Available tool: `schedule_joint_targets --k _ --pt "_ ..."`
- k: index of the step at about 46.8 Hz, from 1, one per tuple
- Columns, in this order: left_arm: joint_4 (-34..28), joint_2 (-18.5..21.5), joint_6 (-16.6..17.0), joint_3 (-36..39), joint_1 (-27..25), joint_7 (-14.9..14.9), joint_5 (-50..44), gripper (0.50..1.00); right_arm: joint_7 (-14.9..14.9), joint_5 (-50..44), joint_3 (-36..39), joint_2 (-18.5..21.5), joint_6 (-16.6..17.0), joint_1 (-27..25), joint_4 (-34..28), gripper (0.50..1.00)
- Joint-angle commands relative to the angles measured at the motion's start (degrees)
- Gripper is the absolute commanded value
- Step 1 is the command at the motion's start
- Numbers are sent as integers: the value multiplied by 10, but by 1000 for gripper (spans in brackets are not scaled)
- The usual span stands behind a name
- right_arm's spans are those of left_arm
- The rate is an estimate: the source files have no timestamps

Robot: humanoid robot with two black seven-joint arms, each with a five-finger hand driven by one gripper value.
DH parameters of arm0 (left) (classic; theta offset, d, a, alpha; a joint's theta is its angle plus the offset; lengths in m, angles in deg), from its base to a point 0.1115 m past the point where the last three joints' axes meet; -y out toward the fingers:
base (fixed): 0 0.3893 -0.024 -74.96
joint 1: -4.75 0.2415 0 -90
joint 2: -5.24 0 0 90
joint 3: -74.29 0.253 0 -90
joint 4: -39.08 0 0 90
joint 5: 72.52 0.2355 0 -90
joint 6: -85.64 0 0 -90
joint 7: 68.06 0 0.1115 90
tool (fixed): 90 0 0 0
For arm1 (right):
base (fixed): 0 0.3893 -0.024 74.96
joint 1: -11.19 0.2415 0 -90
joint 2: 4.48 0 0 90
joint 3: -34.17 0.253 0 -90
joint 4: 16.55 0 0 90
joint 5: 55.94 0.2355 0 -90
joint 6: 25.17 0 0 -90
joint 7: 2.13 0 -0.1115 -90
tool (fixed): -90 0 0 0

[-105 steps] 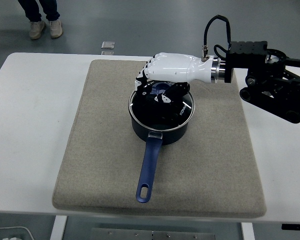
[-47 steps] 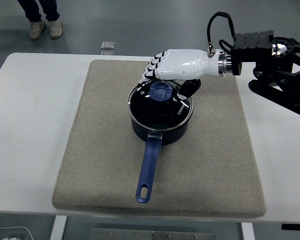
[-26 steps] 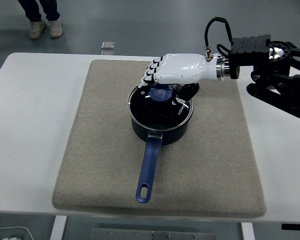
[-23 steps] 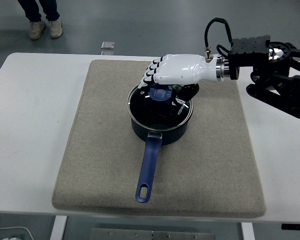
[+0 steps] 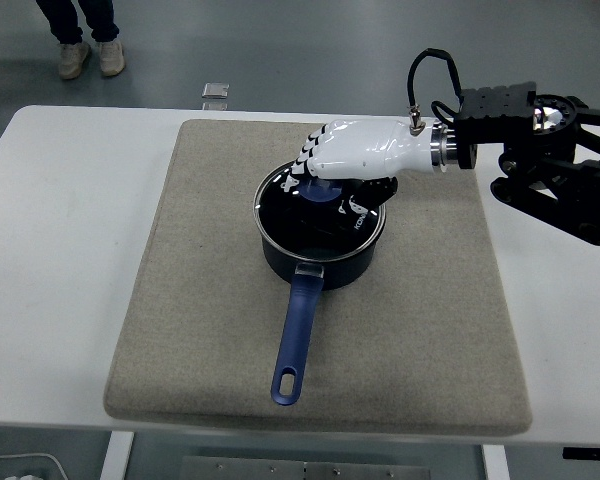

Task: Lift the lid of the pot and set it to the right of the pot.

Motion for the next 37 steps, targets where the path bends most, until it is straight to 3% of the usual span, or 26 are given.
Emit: schedule_joint_targets --k 1,3,7,37 --pt "0 0 0 0 0 0 0 1000 0 -1 -3 0 0 1 0 637" --pt "0 0 0 0 0 -1 0 1000 0 -1 -3 0 0 1 0 607" --pt "0 0 0 0 0 0 0 1000 0 -1 -3 0 0 2 0 500" --pt "0 0 0 0 0 -1 0 1000 0 -1 -4 -1 7 12 4 500"
